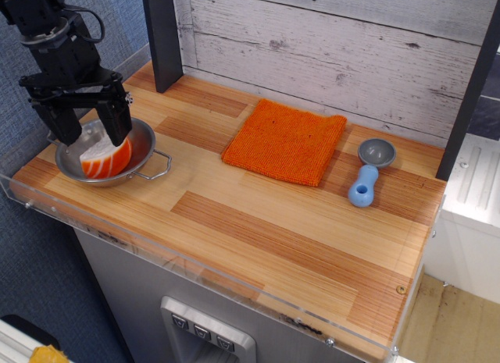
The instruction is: Move the salmon into to the silver bowl.
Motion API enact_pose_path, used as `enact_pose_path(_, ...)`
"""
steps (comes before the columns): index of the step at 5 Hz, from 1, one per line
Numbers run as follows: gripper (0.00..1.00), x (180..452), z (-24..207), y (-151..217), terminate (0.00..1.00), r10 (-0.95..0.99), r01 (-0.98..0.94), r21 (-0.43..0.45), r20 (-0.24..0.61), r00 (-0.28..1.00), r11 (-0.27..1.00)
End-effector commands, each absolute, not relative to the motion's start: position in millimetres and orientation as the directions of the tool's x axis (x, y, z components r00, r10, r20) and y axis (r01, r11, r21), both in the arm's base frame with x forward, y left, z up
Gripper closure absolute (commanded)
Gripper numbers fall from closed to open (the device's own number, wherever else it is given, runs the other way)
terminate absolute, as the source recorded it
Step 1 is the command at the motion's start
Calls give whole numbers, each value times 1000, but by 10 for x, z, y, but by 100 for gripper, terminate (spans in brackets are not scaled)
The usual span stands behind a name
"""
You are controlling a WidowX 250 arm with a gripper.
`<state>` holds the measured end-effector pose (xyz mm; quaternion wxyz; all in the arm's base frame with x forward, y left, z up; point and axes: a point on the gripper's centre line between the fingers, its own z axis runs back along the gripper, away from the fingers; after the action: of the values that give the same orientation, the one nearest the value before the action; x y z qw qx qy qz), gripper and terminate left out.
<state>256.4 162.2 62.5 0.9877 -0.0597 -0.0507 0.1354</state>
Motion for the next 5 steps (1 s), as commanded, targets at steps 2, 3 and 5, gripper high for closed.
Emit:
enact_pose_path(2, 0, 2935, 1543, 682, 0, 190, -163, -122, 265, 945, 979)
enact_pose_path(3, 0, 3128, 1606, 170, 0, 81, -37, -148, 300, 950, 988)
enact_pose_path(5, 0, 3282, 1348, -495, 0, -117, 147, -97, 260, 958, 984)
